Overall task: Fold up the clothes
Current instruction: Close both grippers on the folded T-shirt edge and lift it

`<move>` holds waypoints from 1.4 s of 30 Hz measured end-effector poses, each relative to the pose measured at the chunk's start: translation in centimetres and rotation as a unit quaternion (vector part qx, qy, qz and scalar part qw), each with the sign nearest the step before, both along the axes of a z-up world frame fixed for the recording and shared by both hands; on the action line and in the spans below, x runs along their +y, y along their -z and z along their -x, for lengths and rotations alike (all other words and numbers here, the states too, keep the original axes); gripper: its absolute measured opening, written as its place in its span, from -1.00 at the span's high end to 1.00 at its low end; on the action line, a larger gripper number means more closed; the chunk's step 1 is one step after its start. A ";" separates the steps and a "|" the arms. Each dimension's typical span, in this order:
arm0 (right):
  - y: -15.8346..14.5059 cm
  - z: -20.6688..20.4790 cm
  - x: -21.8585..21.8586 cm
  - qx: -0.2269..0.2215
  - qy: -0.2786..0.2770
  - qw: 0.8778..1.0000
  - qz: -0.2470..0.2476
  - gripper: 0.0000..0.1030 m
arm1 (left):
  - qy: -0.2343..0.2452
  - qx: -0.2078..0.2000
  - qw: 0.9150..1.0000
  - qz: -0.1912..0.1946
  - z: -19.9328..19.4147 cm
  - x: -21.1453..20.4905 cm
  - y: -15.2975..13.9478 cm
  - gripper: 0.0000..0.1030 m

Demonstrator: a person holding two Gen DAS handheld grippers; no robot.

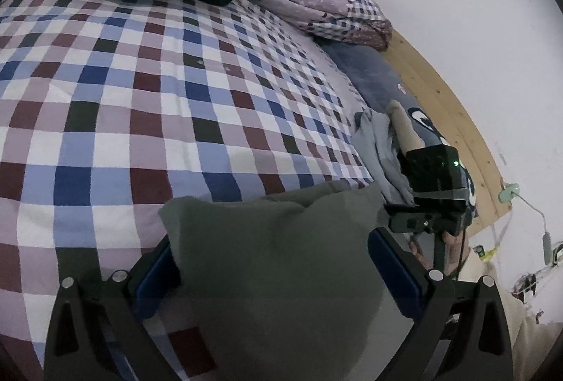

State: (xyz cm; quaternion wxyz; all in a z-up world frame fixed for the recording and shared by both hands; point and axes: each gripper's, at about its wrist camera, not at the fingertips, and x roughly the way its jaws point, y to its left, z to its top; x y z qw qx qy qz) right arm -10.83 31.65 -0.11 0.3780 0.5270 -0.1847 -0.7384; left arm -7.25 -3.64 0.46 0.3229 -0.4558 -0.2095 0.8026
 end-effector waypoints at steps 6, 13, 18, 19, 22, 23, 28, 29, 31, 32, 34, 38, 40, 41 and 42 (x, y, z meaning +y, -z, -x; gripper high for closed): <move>0.2 0.6 -1.3 -0.005 -0.037 0.999 0.030 -1.00 | 0.010 -0.002 1.000 -0.014 -0.3 -0.1 -0.2 -0.99; 0.5 0.8 -2.7 -0.020 -0.081 0.995 0.053 -1.00 | 0.014 -0.012 0.999 -0.045 -0.4 -1.0 -0.3 -0.98; 0.6 0.7 -2.9 -0.016 -0.079 0.995 0.058 -1.00 | 0.017 -0.014 0.999 -0.046 -0.7 -1.2 -0.4 -0.95; 0.7 0.7 -2.9 -0.016 -0.078 0.995 0.059 -1.00 | 0.017 -0.014 0.999 -0.047 -0.7 -1.2 -0.5 -0.95; 0.8 0.8 -3.1 -0.015 -0.076 0.995 0.061 -1.00 | 0.015 -0.013 0.999 -0.043 -0.9 -1.2 -0.5 -0.90; 0.8 1.1 -3.4 -0.015 -0.074 0.995 0.058 -1.00 | 0.015 -0.013 0.999 -0.041 -0.9 -1.2 -0.5 -0.88; 0.3 1.4 -4.1 -0.011 -0.066 0.996 0.055 -1.00 | 0.001 -0.019 0.999 -0.031 -1.0 -1.8 -0.4 -0.52; 0.1 1.3 -4.2 -0.006 -0.063 0.997 0.052 -0.98 | -0.002 -0.020 0.999 -0.029 -1.0 -1.9 -0.4 -0.48; -0.2 0.9 -4.3 0.005 -0.057 0.997 0.046 -0.79 | -0.007 -0.022 0.999 -0.027 -1.1 -2.2 -0.4 -0.32; -0.5 0.6 -4.2 0.013 -0.052 0.998 0.040 -0.61 | -0.008 -0.022 0.999 -0.028 -1.1 -2.3 -0.4 -0.29; -0.9 0.1 -4.0 0.025 -0.037 0.999 0.028 -0.31 | -0.009 -0.021 0.999 -0.028 -1.1 -2.3 -0.5 -0.17; -1.3 -0.6 -3.7 0.039 -0.016 0.999 0.009 0.06 | -0.003 -0.018 1.000 -0.025 -1.3 -2.1 -0.6 -0.16; -1.4 -0.8 -4.2 0.043 -0.018 0.999 -0.008 0.10 | -0.005 -0.016 1.000 -0.018 -1.4 -1.9 -0.6 -0.08; -1.5 -0.9 -4.5 0.047 -0.018 0.999 -0.016 0.18 | -0.006 -0.017 1.000 -0.017 -1.5 -1.8 -0.6 -0.08; -1.7 -1.0 -4.7 0.052 -0.016 0.998 -0.024 0.22 | -0.006 -0.017 1.000 -0.015 -1.6 -1.8 -0.6 -0.05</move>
